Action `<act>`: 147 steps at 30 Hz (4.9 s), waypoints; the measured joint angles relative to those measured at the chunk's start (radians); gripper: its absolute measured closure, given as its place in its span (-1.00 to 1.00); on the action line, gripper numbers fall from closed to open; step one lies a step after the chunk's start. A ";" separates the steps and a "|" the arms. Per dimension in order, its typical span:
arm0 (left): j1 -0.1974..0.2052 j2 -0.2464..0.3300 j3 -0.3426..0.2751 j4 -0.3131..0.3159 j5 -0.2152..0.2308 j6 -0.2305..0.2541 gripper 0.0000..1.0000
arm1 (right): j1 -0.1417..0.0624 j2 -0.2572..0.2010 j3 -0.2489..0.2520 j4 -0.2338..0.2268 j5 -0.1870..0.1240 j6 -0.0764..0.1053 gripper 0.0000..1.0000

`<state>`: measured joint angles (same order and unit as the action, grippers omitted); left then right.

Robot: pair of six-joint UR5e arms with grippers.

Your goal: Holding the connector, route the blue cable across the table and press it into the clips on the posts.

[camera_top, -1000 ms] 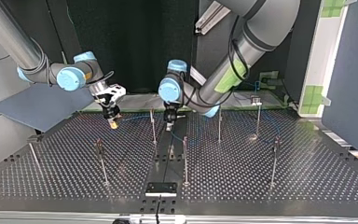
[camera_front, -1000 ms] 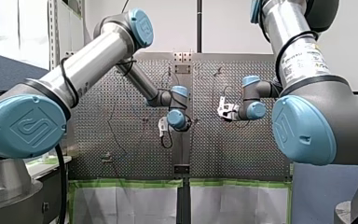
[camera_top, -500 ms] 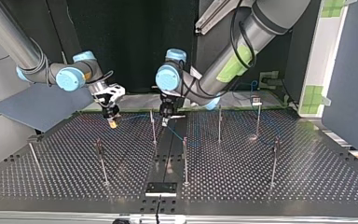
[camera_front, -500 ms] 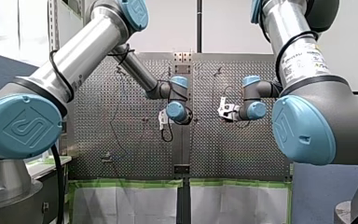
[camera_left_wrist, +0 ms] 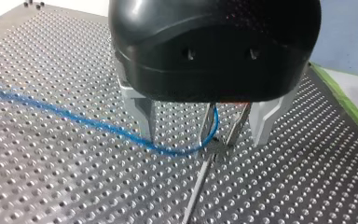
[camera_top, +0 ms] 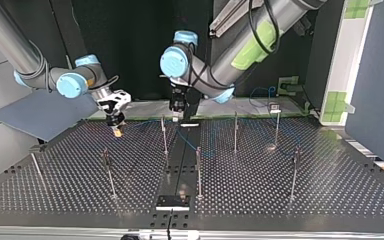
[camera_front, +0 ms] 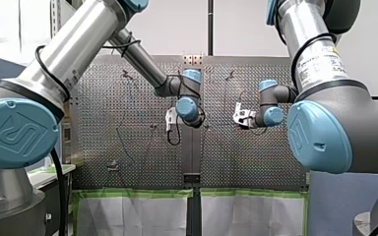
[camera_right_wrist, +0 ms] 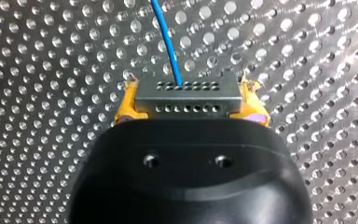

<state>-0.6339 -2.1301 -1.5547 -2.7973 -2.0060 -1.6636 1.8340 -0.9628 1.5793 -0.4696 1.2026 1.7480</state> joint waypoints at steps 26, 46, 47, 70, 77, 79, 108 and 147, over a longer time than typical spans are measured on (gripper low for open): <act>-0.168 -0.068 0.092 -0.006 -0.077 -0.076 -1.00 | -0.043 0.000 0.000 -0.003 -0.041 -0.013 1.00; -0.171 -0.244 0.268 -0.182 -0.112 -0.106 -1.00 | -0.066 0.000 0.000 -0.008 -0.063 -0.025 1.00; -0.172 -0.254 0.277 -0.191 -0.116 -0.107 -1.00 | -0.066 0.000 0.000 -0.008 -0.064 -0.025 1.00; -0.207 -0.312 0.473 -0.158 -0.244 -0.135 -1.00 | -0.066 0.002 0.001 -0.008 -0.066 -0.030 1.00; -0.200 -0.350 0.531 -0.135 -0.283 -0.136 -1.00 | -0.066 0.002 0.001 -0.008 -0.066 -0.030 1.00; -0.200 -0.367 0.549 -0.124 -0.286 -0.137 -1.00 | -0.066 0.002 0.001 -0.008 -0.066 -0.030 1.00; -0.141 -0.463 0.658 -0.070 -0.270 -0.145 -1.00 | -0.073 0.002 0.000 -0.008 -0.066 -0.030 1.00; -0.128 -0.486 0.664 -0.099 -0.245 -0.167 0.25 | -0.074 0.002 0.000 -0.023 -0.066 -0.020 1.00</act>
<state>-0.7624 -2.6159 -0.8909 -2.8967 -2.2508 -1.8303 1.7603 -0.9613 1.5796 -0.4926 1.1369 1.7282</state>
